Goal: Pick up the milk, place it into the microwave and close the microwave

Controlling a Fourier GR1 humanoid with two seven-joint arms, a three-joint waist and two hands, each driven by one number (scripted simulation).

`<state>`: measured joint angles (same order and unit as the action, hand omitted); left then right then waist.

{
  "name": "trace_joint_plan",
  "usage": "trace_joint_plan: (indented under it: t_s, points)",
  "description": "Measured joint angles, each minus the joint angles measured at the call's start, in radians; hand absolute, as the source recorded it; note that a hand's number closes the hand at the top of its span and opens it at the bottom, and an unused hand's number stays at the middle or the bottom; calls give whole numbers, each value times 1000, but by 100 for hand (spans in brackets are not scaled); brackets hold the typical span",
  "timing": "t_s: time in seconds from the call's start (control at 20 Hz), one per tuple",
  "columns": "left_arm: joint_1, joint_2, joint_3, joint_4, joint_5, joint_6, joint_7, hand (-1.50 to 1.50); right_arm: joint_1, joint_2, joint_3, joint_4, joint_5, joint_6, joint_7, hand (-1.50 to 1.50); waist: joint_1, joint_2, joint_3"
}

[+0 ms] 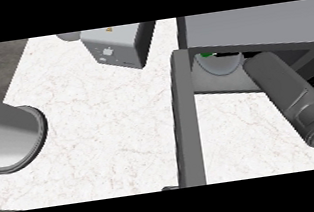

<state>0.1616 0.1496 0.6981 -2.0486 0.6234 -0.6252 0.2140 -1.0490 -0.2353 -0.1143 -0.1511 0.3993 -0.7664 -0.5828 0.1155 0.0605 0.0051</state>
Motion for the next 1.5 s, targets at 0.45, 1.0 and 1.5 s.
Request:
trace_joint_plan:
  t_s: [0.45,1.0,1.5]
  points:
    - [-33,11,-6,27,-63,-7,-23,-150,-13,-52,29,81,53,-123,120,-150,14,5,-1]
    - [-52,16,-68,53,-94,-59,-26,-150,-31,-19,6,47,29,14,11,-150,11,2,1]
    - [-43,-9,-148,67,-99,-142,-45,-150,-6,18,-106,17,-93,230,-106,-150,-18,-13,2]
